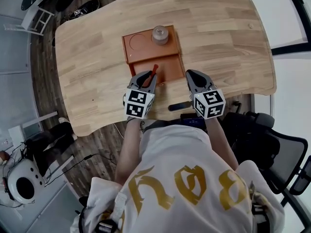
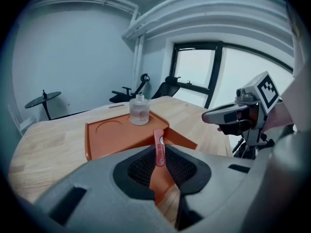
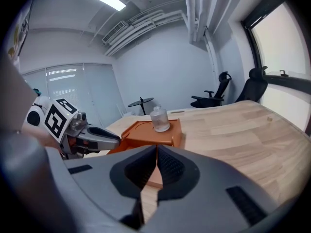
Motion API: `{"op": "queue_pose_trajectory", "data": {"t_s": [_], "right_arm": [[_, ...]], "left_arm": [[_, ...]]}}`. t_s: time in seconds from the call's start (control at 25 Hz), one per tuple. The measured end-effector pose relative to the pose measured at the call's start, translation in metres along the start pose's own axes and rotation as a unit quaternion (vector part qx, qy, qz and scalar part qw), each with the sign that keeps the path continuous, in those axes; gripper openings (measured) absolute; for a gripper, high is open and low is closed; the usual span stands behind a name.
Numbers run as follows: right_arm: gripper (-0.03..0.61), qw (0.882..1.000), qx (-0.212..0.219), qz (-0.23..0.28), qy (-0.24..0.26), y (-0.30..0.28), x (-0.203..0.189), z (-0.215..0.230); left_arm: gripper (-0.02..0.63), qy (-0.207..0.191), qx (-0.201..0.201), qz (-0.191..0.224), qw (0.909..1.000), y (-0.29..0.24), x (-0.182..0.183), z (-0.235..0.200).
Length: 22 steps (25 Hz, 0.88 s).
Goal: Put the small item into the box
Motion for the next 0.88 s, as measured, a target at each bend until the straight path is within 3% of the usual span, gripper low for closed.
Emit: {"op": "queue_pose_trajectory", "data": {"t_s": [0.44, 0.88], "right_arm": [[0.012, 1.0, -0.001, -0.023, -0.018, -0.008, -0.012, 0.012], [0.012, 0.999, -0.008, -0.036, -0.037, -0.018, -0.014, 0.03]], "left_arm": [[0.06, -0.023, -0.029, -0.101, 0.9942, -0.038, -0.019, 0.0], [0.06, -0.032, -0.034, -0.172, 0.9839, -0.064, -0.029, -0.001]]}}
Point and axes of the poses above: the fingertips, and each gripper's own axes: y backward along the fingers, z to its right, x out of its top, the point moved 6 cm from there along y, backward along the fingers, and after that the axes turned 8 degrees about x, right-handed, at the moved point
